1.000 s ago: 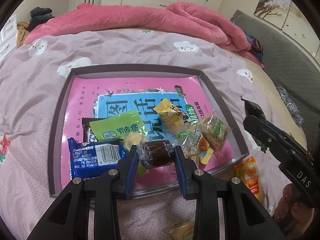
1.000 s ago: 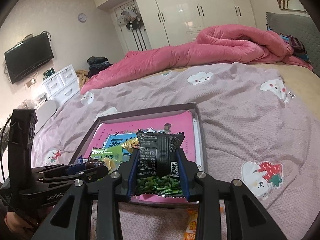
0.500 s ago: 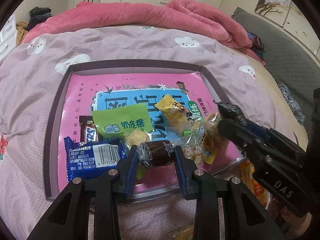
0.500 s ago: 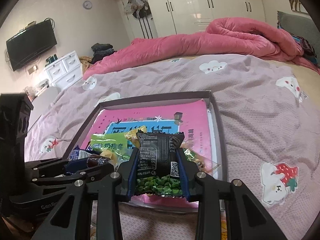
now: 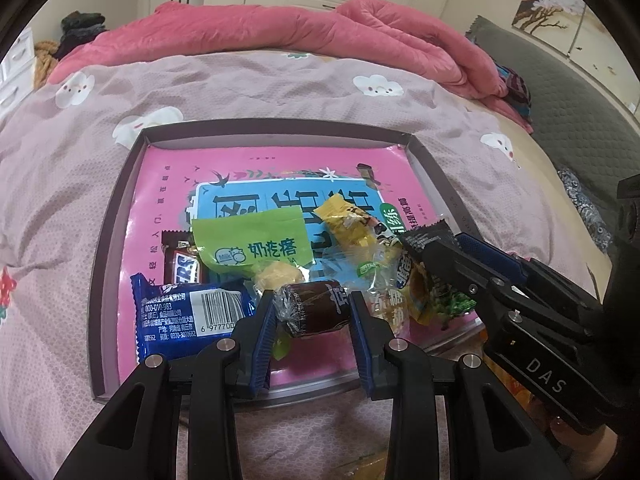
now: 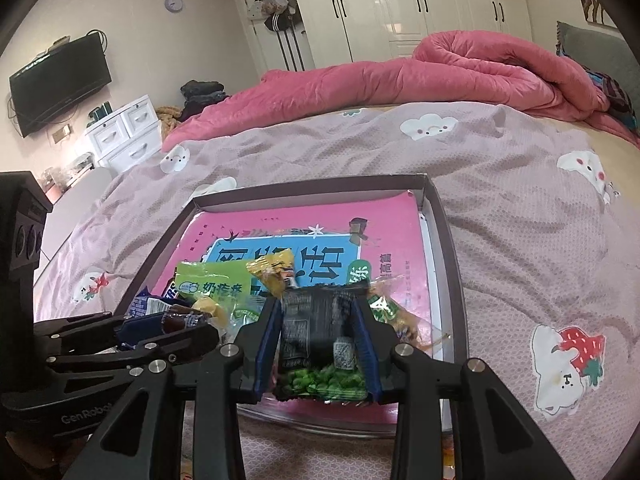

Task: Organize snacks
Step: 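Lower the chocolate with the left gripper while the right lowers the green-pea bag, then open both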

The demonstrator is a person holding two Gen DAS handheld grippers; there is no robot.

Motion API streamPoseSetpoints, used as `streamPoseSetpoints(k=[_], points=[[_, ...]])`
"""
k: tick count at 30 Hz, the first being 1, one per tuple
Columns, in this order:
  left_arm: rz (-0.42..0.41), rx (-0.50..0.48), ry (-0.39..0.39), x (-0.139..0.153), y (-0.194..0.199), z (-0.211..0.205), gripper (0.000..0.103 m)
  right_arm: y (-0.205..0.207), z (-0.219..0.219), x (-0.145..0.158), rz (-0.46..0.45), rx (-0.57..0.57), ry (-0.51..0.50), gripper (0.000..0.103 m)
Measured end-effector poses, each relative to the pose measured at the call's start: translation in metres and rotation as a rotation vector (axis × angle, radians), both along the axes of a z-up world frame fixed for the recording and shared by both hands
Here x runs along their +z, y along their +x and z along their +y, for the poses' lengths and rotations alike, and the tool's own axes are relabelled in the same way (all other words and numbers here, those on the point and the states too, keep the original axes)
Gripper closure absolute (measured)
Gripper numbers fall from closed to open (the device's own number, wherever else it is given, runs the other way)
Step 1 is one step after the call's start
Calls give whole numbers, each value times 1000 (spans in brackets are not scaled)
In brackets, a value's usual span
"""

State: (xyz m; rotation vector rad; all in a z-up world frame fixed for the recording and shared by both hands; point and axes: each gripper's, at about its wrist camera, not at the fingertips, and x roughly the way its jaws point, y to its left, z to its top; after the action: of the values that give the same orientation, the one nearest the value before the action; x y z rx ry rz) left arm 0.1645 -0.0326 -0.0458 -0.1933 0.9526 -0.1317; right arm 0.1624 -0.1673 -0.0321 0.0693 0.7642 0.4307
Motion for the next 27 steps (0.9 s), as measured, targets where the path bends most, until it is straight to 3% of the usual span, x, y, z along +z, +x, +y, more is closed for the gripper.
streamPoseSetpoints(k=[27], points=[[-4, -6, 2, 4, -4, -1, 65, -8, -8, 7, 1, -9, 12, 66]])
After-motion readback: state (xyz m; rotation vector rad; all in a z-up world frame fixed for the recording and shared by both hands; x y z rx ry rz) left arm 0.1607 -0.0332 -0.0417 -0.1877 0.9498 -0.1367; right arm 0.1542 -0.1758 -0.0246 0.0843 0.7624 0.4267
